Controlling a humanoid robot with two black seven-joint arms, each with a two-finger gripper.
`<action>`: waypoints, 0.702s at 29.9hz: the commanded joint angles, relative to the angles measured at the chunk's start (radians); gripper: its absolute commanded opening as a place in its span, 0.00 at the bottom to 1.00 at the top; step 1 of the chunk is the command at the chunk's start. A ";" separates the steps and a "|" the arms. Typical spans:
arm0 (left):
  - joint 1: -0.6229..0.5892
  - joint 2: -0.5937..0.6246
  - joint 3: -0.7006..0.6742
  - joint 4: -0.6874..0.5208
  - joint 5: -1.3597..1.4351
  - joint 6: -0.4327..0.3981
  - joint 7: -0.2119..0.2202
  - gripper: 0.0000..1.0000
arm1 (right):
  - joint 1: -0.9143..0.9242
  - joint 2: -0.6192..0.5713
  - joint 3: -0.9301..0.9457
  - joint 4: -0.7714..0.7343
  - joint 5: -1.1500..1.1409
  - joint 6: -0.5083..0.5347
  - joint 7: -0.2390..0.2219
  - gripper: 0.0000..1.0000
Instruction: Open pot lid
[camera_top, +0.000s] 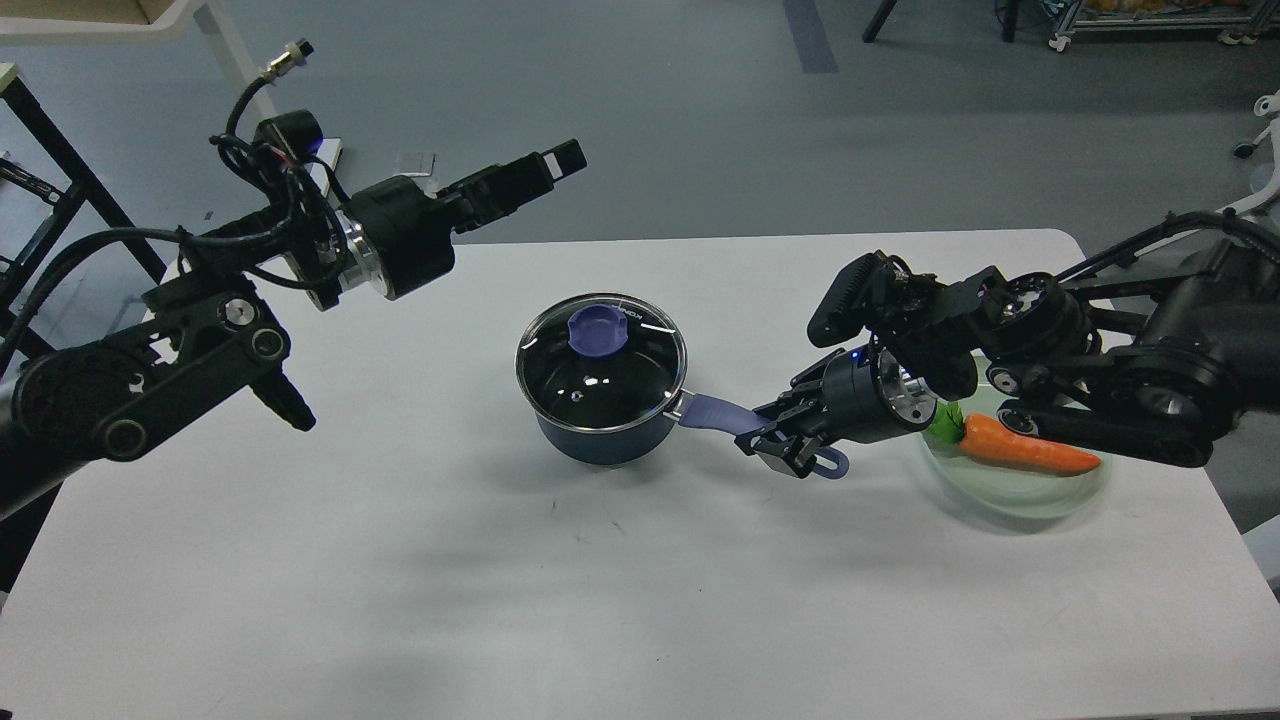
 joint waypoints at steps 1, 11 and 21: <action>-0.016 -0.022 0.069 0.000 0.163 0.020 -0.002 0.99 | 0.002 0.004 0.003 -0.001 -0.001 0.000 0.002 0.23; -0.096 -0.031 0.393 0.047 0.396 0.214 0.001 0.98 | 0.002 0.009 0.005 0.000 0.000 0.000 0.008 0.22; -0.097 -0.066 0.432 0.179 0.412 0.241 0.000 0.98 | 0.017 0.016 0.005 0.000 0.003 0.000 0.008 0.22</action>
